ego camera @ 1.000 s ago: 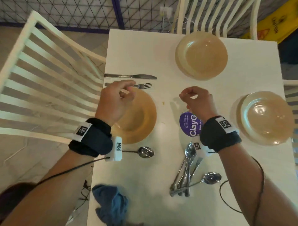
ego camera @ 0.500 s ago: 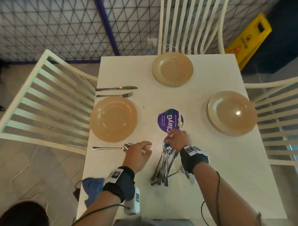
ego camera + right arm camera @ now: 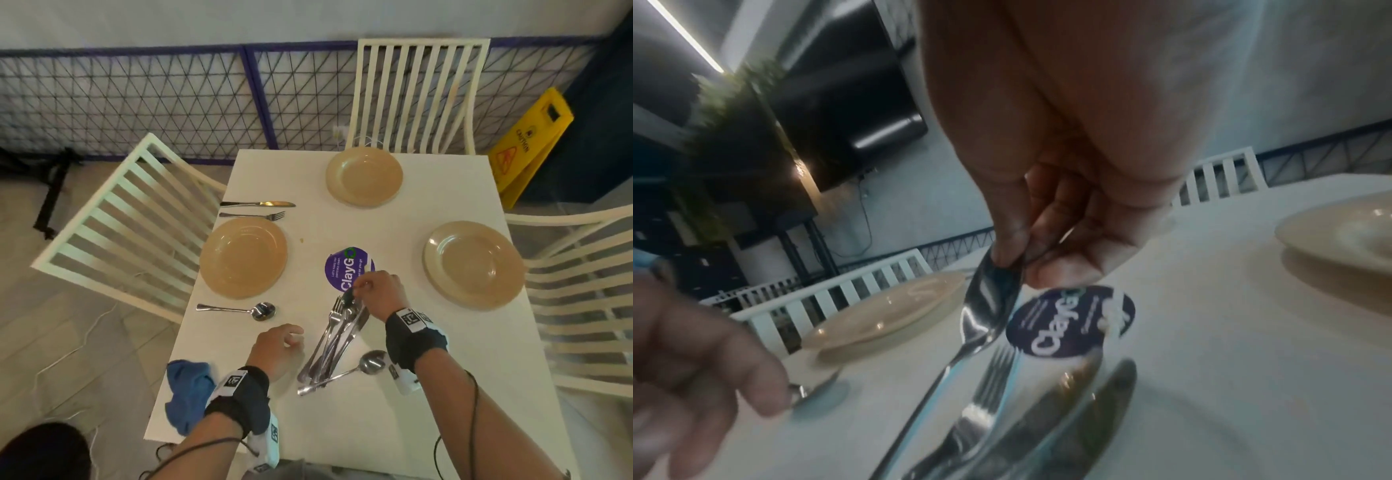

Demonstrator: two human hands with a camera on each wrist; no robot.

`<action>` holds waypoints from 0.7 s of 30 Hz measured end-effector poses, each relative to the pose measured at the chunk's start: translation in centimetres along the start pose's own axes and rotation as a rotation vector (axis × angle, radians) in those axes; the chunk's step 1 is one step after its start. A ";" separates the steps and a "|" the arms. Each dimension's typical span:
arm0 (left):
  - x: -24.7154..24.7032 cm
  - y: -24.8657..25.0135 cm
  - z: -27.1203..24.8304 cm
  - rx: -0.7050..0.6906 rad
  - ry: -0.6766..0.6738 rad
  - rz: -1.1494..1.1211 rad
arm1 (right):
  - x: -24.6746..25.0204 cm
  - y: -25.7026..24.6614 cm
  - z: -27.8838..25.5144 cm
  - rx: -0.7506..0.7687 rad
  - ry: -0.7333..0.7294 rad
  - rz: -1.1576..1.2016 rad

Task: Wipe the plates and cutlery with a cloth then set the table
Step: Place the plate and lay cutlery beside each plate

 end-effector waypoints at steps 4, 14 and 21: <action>-1.4 1.2 -0.5 -0.050 -0.002 -0.003 | 3.3 -1.6 -1.7 0.136 0.111 0.092; 3.8 6.2 -0.3 -0.118 0.094 -0.518 | 6.6 0.2 -6.8 -0.028 0.243 0.778; 9.0 8.8 2.7 -0.062 0.140 -0.731 | 0.6 -0.1 -8.6 -0.237 -0.115 0.903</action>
Point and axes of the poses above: each hand's wrist, its own z-axis towards the middle knuckle, its own x-axis out of the back of the hand, y = z × x, the point moved 1 cm from there along z, towards the middle knuckle, and after that the axes turned 1 degree about -x, right-handed, at the moved point
